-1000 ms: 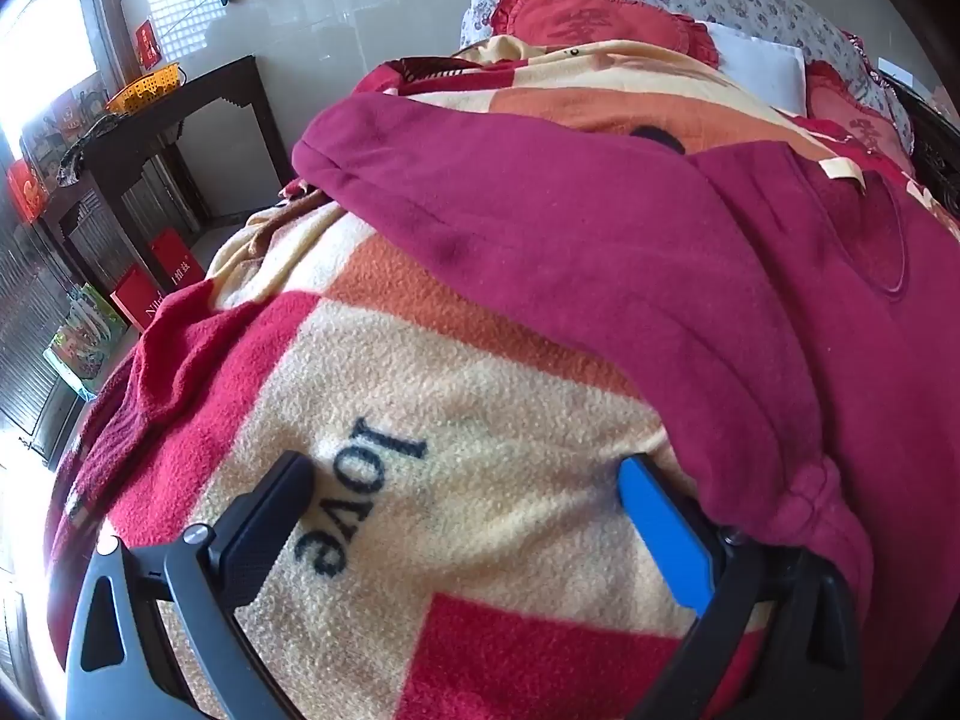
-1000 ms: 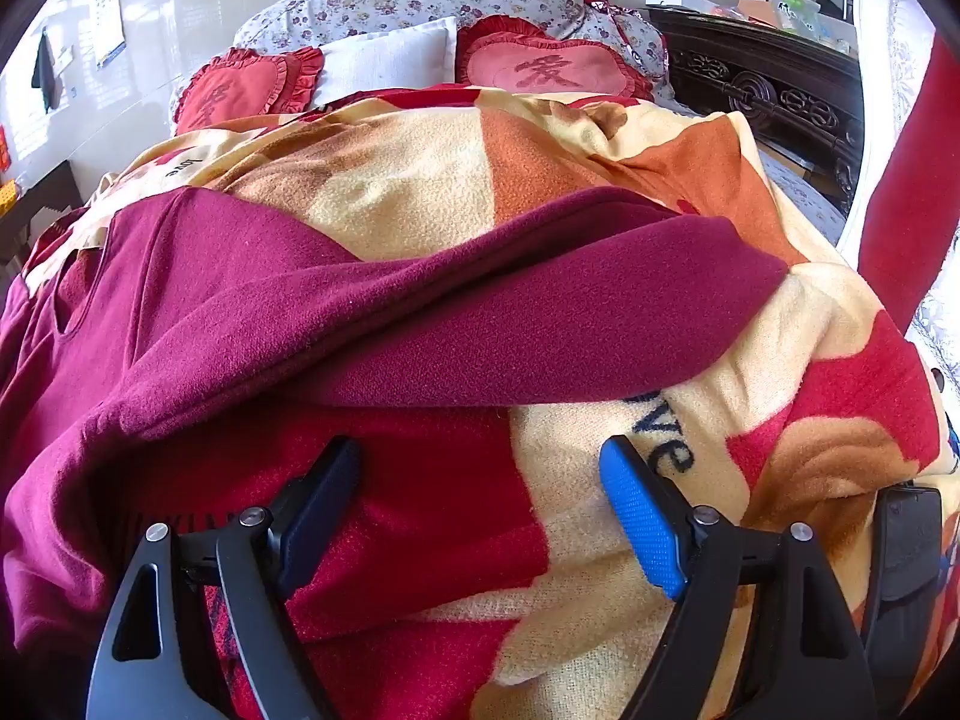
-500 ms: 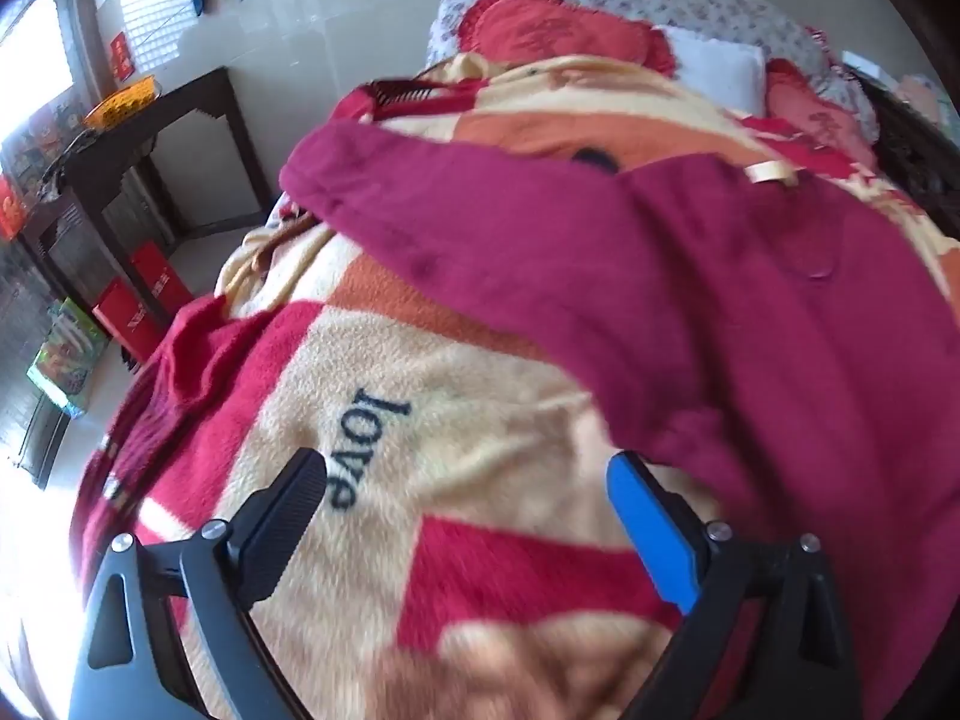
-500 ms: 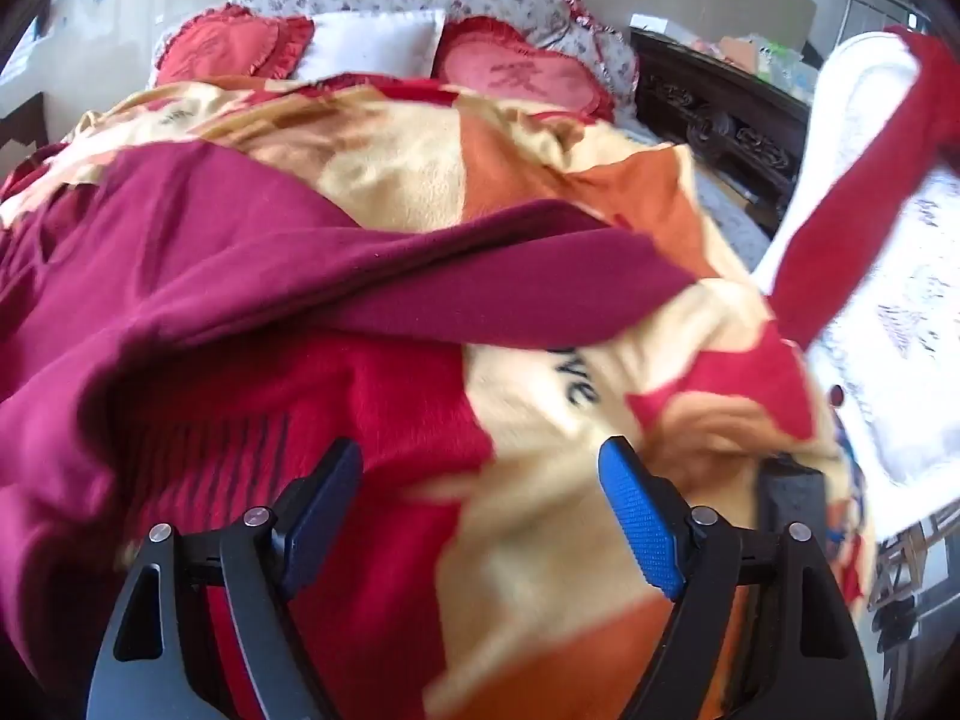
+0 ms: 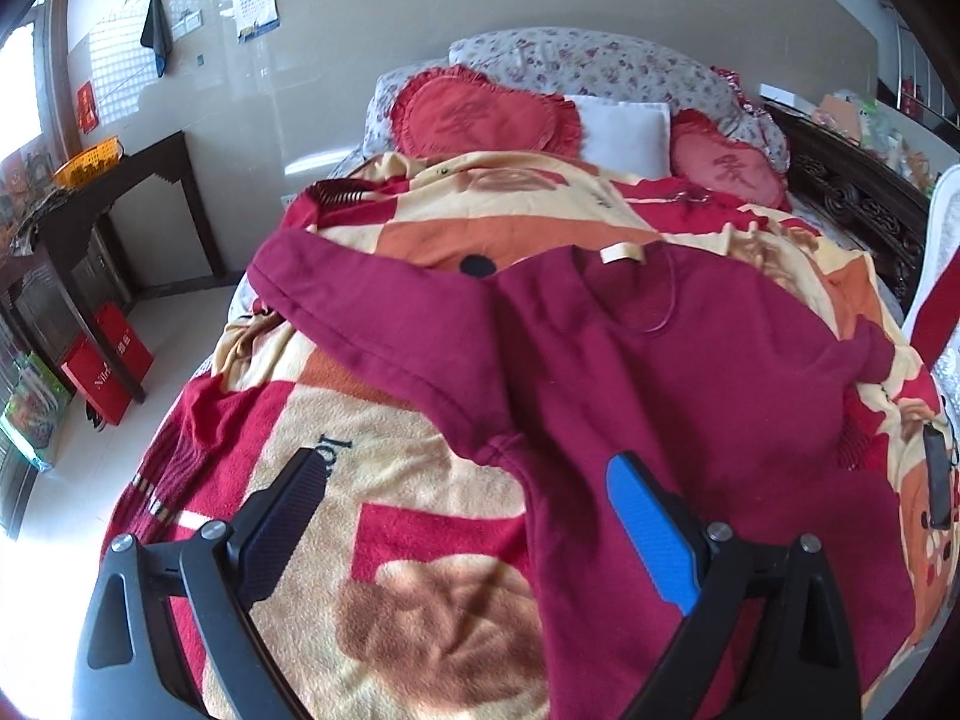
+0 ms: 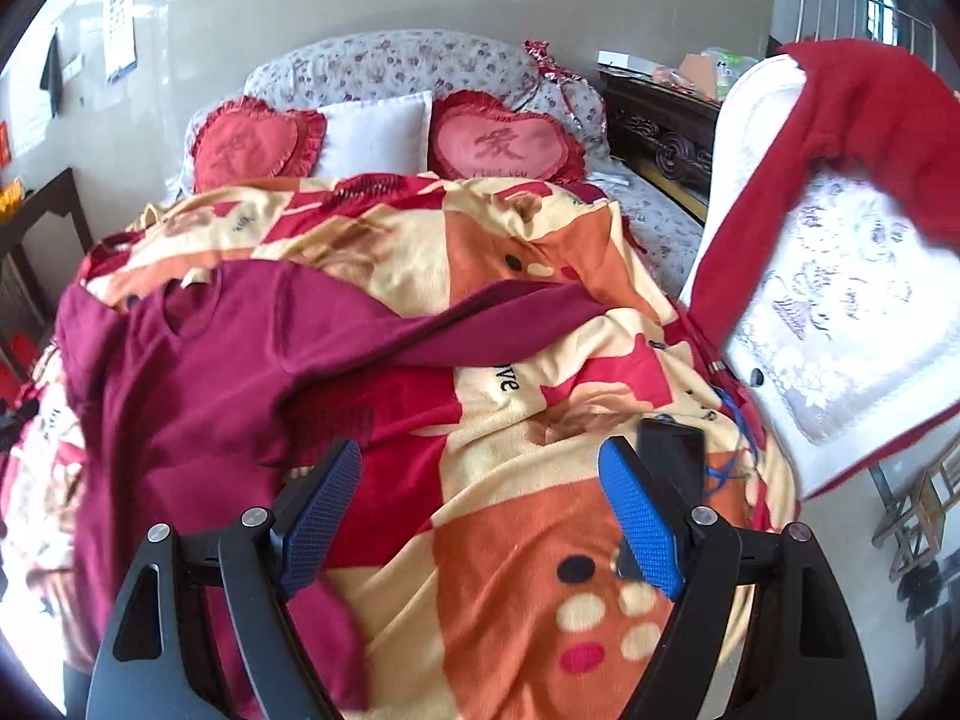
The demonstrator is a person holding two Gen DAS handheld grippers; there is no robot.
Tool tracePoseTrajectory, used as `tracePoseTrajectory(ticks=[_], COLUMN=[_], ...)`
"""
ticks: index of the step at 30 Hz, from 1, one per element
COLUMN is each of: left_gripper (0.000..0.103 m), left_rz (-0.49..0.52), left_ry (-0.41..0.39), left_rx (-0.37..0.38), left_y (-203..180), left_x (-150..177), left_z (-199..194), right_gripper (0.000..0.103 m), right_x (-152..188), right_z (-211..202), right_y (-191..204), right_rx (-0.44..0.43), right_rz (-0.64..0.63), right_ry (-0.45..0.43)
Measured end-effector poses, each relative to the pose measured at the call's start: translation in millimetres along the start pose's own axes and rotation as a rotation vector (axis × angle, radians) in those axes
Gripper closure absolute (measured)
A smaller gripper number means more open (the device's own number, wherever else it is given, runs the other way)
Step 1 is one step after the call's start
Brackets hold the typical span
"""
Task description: Fold small clothes
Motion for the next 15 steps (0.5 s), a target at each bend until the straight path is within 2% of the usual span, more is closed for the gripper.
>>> tracePoseTrajectory(ticks=[6,15], left_gripper=[0.006,0.006], left_rz=[0.006,-0.003], left_ry=[0.010,0.027], left_rx=[0.001,0.013], left_y=[-7.2,-10.6], left_x=[1.3,-2.5], left_z=[-2.8,4.0], right_gripper=[0.039,0.039], right_x=[-17.4,-53.4], right_z=[-23.4,6.6], right_y=[30.7,113.6], right_rx=[-0.015,-0.119], right_rz=[-0.028,-0.100], right_ry=[-0.049,-0.064])
Point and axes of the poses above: each gripper's, at about its wrist camera, not at the fingertips, and z roughly the way its jaws point, y to its left, x to its underside, the point moved 2 cm from there along z, roughly the way its jaws point, and after that the axes turned 12 degrees about -z, right-handed, at the moved point
